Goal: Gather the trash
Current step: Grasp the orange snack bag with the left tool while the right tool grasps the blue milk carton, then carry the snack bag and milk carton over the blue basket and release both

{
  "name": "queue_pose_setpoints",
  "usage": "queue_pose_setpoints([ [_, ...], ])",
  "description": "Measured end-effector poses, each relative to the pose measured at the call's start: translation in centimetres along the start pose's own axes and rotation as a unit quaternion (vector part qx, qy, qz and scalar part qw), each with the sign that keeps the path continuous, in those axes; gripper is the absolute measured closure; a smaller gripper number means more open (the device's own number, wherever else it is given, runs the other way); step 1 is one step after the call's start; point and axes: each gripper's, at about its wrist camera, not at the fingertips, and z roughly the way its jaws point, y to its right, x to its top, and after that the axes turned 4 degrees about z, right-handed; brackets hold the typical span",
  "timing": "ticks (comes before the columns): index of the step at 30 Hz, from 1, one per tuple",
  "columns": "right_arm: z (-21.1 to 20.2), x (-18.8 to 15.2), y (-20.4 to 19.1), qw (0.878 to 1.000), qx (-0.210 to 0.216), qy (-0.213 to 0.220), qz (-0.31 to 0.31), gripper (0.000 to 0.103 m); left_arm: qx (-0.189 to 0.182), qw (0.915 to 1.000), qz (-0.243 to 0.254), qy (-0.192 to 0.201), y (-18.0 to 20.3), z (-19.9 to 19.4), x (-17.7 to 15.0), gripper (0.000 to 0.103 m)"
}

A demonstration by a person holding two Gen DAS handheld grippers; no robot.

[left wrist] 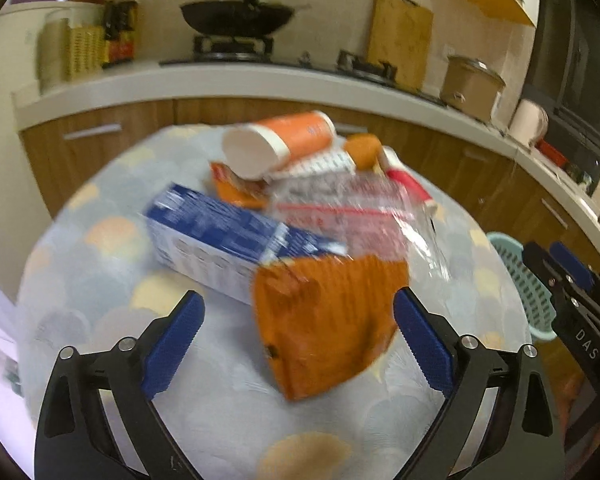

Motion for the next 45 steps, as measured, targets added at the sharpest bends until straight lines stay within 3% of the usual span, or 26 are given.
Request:
queue_pose_setpoints([
  [5,0.5,-0.1,-0.2,1.0,0.008,-0.006,-0.012,0.045,0.002,0.9996,0.01,-0.025,1.5,1.7,-0.5,0.019],
  [8,0.8,0.1,0.1,1.0,0.017,-0.012,-0.01,0.045,0.005,0.9989,0.011,-0.045,1.8,2.5,-0.8,0.03],
  [10,1.2,0.4,0.2,0.999,0.034,-0.023,-0.008,0.045,-0.003,0.9988,0.004,-0.048,1.5,2.3,-1.0,0.045],
  [16,2.7,1.5,-1.0,0.996,0.08,-0.045,-0.015,0.045,-0.028,0.9983,0.008,-0.051,0.5,0.9,-2.2,0.077],
  [21,3.9,2.2,-3.1,0.992,0.108,-0.058,-0.026,0.045,-0.021,0.9991,0.009,-0.036,-0.6,-0.6,-2.8,0.087],
  [27,4.2,2.1,-6.5,0.984,0.157,-0.074,-0.048,0.045,-0.016,0.9997,-0.001,-0.018,-2.4,-2.3,-2.7,0.09],
  [34,5.7,1.8,-11.4,0.958,0.249,-0.115,-0.084,0.045,0.014,0.9991,-0.041,-0.003,-6.3,-3.2,-2.0,0.09],
  [38,6.9,1.6,-13.1,0.949,0.268,-0.138,-0.096,0.039,0.027,0.9977,-0.062,0.004,-8.4,-3.7,-1.9,0.09],
  [45,9.1,0.2,-15.8,0.936,0.273,-0.182,-0.125,0.039,0.039,0.9963,-0.074,0.017,-10.3,-4.4,-1.4,0.09],
])
